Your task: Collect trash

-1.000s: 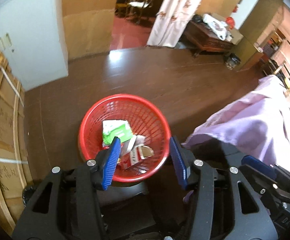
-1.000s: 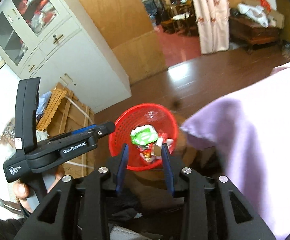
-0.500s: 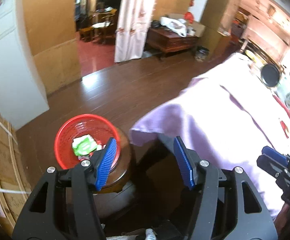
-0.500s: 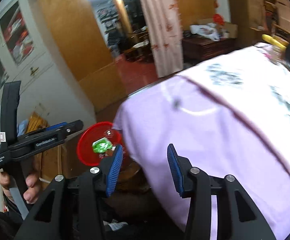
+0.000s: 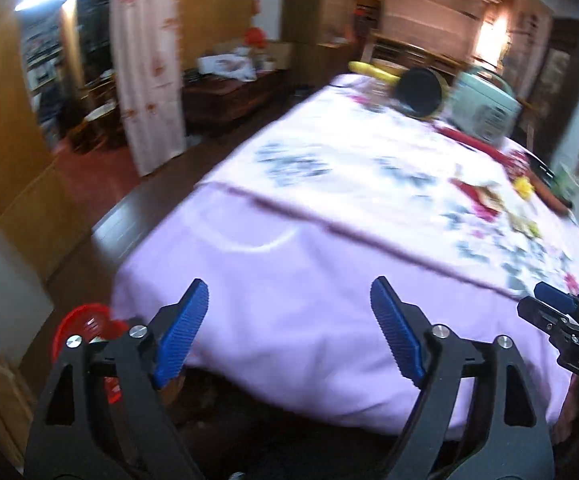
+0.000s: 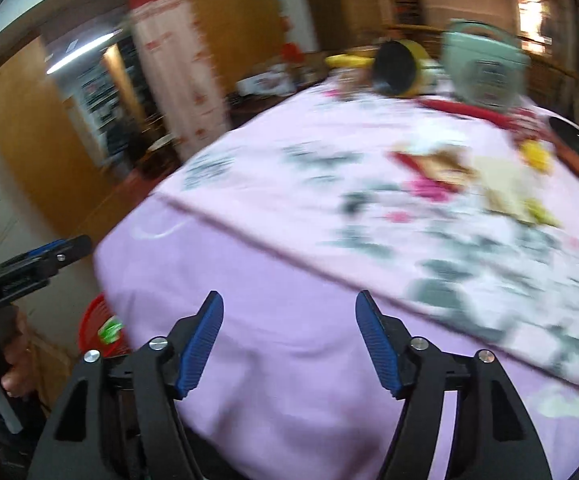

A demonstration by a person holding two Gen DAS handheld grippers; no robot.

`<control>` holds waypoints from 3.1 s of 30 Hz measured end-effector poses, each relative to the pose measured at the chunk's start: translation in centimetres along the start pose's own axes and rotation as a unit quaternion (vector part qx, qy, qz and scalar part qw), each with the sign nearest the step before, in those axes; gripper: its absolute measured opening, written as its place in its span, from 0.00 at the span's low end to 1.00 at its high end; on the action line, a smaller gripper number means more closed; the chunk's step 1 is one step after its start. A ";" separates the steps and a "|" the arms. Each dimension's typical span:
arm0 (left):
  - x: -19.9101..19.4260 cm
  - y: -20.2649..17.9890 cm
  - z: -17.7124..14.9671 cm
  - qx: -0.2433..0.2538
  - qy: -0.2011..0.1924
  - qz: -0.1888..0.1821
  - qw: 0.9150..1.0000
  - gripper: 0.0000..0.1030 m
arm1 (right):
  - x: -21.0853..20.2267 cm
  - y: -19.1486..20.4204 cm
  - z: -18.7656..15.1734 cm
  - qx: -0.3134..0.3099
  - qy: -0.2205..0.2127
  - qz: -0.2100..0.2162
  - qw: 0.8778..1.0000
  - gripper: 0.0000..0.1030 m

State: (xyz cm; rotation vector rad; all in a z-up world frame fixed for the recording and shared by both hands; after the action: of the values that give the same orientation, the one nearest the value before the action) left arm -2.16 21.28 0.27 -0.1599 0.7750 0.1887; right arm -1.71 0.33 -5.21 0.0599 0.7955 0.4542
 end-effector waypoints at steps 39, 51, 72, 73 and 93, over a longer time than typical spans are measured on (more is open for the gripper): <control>21.3 -25.6 10.5 0.097 0.114 -0.097 0.984 0.87 | 2.1 -25.9 7.2 0.116 0.008 -0.200 0.973 0.59; 22.5 -24.6 10.1 0.085 0.155 -0.126 0.976 0.87 | 7.9 -26.6 6.0 0.019 0.083 -0.195 0.977 0.26; 23.9 -24.4 9.5 0.083 0.183 -0.118 0.973 0.87 | 9.5 -25.5 7.1 -0.103 0.121 -0.125 0.979 0.26; 24.0 -24.3 9.5 0.079 0.186 -0.119 0.972 0.87 | 9.4 -25.6 7.1 -0.098 0.122 -0.123 0.980 0.21; 24.3 -23.9 9.3 0.069 0.198 -0.122 0.970 0.87 | 9.0 -26.6 7.1 -0.082 0.129 -0.072 0.986 0.53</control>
State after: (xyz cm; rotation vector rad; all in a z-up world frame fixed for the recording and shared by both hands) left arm 26.58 2.69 -8.55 -0.1621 1.1543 -0.1361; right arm 18.60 -19.08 -12.13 -0.2123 1.0055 0.3928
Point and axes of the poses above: each gripper's, at about its wrist camera, not at the fingertips, and x roughly the way its jaws point, y to its left, z to its top, the point moved 5 cm from there along x, roughly the way its jaws point, and after that the axes turned 2 degrees about -y, right-handed, at the moved point
